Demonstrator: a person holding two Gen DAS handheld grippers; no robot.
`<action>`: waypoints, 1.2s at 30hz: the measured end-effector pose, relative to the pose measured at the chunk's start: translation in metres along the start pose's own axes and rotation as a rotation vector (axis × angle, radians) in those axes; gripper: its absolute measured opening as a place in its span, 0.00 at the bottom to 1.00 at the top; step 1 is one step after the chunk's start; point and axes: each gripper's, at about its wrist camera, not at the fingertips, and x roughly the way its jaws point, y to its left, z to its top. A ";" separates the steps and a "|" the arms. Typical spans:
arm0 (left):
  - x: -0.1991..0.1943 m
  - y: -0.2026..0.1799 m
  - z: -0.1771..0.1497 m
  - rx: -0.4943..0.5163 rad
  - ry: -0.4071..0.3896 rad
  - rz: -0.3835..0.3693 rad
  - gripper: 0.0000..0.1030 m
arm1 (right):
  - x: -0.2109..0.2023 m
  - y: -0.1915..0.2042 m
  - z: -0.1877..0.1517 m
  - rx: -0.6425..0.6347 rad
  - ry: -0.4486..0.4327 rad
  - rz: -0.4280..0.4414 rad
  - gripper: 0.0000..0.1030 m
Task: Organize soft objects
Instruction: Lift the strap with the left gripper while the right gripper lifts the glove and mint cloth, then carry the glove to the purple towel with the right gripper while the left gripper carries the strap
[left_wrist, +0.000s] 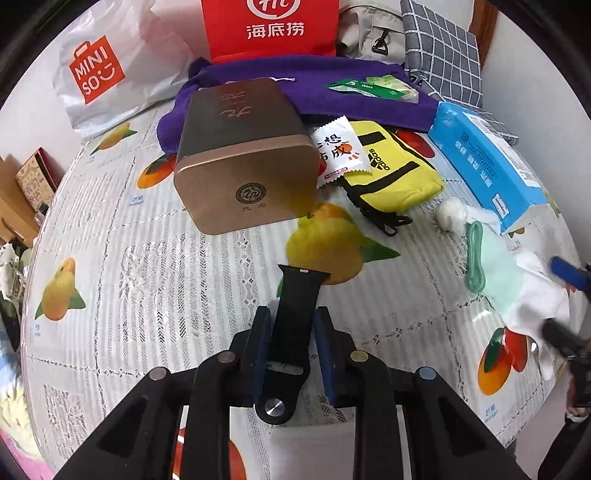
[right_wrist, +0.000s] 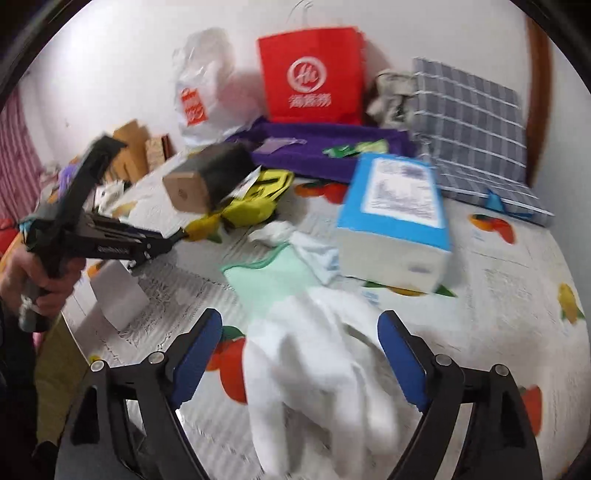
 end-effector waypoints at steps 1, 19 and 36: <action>0.000 0.000 0.000 -0.005 -0.001 -0.001 0.23 | 0.009 0.002 0.000 -0.004 0.022 0.002 0.83; -0.013 0.006 -0.003 -0.056 -0.061 -0.052 0.19 | 0.005 -0.003 -0.001 -0.018 0.009 -0.055 0.08; -0.060 0.031 0.019 -0.148 -0.141 -0.062 0.19 | -0.038 -0.027 0.046 0.115 -0.068 -0.068 0.08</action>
